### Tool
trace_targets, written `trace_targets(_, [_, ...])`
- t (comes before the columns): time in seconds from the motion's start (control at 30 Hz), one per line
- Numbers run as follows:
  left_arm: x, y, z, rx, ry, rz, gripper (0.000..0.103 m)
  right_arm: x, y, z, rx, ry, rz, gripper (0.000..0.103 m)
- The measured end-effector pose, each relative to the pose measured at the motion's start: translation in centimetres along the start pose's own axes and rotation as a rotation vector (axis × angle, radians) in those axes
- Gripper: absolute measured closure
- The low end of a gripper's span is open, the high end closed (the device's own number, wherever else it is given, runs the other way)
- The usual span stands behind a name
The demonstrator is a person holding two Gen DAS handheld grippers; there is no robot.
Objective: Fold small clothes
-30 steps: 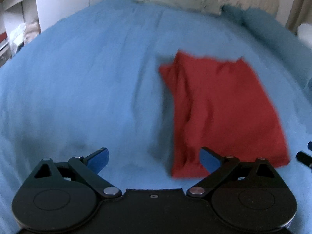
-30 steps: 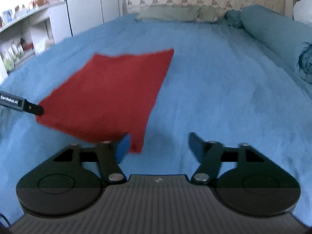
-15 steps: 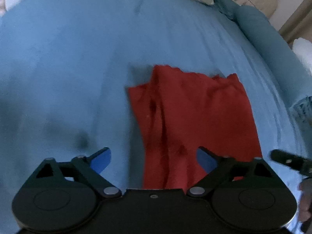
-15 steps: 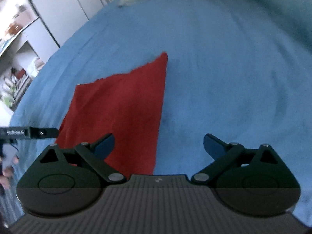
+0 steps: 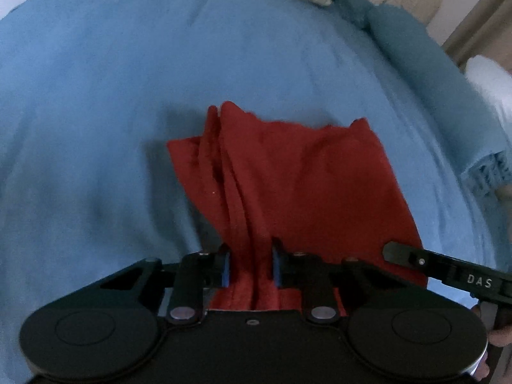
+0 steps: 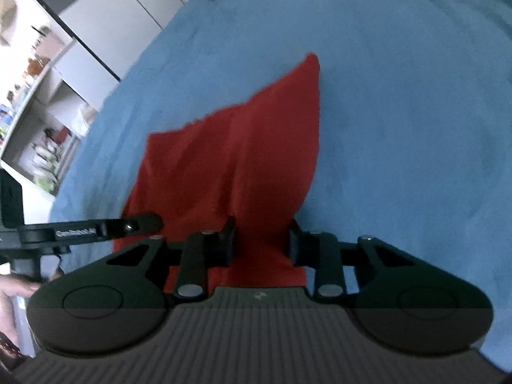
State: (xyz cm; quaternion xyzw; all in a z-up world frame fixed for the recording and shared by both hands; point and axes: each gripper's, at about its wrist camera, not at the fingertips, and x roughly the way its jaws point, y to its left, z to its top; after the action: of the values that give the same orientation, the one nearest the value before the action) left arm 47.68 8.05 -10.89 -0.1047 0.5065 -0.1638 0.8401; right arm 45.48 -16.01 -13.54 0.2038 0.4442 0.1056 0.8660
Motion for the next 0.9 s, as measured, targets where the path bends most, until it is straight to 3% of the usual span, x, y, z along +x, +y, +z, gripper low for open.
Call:
trace_targets(0.17, [-4.9,-3.3,-2.5,0.022,-0.049,-0.029,0.078,-5.9,1.8,-0.6,-0.062,-0.056,0.029,0.059])
trace_targets(0.3, [-8.8,-6.9,-7.4,0.029,-0.091,-0.070,0.078,-12.5,2.0,-2.9,-0.117,-0.075,0.022,0.059])
trace_targets(0.4, [-10.0,-9.9,-12.0,0.080,-0.106,-0.076,0.078,-17.5,1.4,-6.4,-0.168,-0.098,0.021,0.059])
trace_targets(0.57, [-8.6,-12.9,-17.5,0.131,-0.110,-0.044,0.078,-21.4,-0.4,-13.4,-0.219,-0.124,-0.025,0.059])
trace_targets(0.7, [-6.1,-13.0,-19.2,0.175,-0.099,0.053,0.075,-19.9,-3.5,-17.7,-0.197,-0.108,-0.081,0.058])
trace_targets(0.8, [-5.9,-12.0,-20.0,0.184,-0.115,0.082,0.059,-18.1,-6.0,-19.7,-0.173,-0.099,-0.134,0.050])
trace_targets(0.87, [-5.9,-12.3,-20.0,0.182,-0.133,0.114,0.042,-18.2,-7.2,-20.5,-0.130,-0.111,-0.125,0.043])
trace_targets(0.9, [-6.4,-12.0,-20.1,0.189,-0.158,0.148,0.038,-18.5,-7.6,-20.6,-0.117,-0.119,-0.118,0.032])
